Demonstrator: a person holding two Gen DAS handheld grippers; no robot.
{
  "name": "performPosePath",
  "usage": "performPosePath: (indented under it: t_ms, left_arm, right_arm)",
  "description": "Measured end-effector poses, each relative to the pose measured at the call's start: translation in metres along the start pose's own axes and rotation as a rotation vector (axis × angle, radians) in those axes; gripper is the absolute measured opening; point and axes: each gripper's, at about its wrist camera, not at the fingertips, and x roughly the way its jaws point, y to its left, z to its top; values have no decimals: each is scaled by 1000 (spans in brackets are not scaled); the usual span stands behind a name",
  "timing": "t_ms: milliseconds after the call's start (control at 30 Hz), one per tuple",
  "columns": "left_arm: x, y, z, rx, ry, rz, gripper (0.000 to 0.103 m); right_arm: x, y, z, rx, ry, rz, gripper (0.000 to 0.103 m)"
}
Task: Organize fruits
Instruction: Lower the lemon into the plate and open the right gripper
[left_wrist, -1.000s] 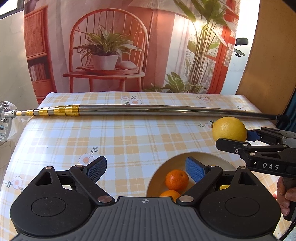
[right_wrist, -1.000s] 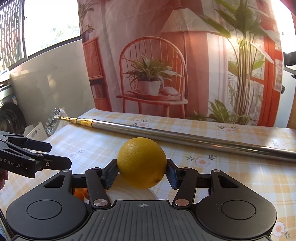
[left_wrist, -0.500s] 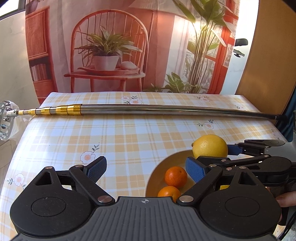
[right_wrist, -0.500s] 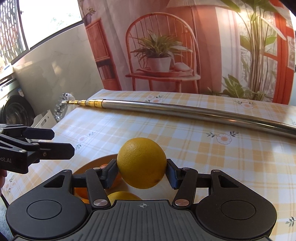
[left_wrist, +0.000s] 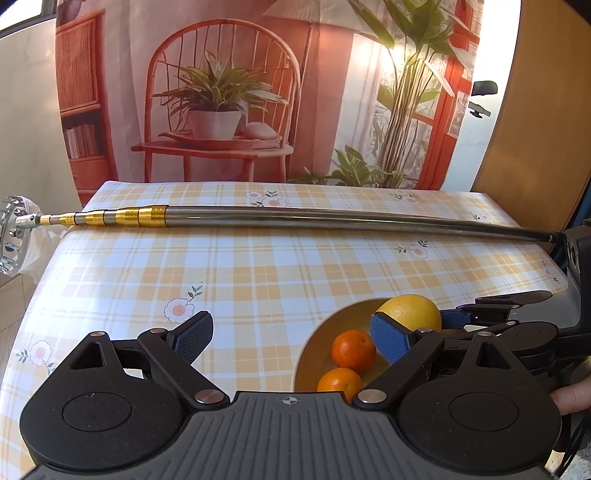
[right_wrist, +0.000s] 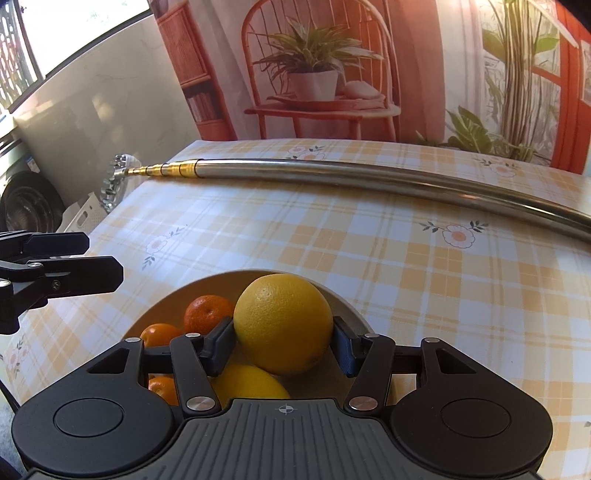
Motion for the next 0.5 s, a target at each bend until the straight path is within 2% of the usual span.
performPosePath:
  t_ms: [300,500]
  left_arm:
    - [-2,1,-1,-5,-2,-2,94]
    - [-6,0,-1,-8,-10,-4,94]
  right_arm:
    - [2,4,5,3,38,-36,51]
    - [-7,6,7,4,26,-62,53]
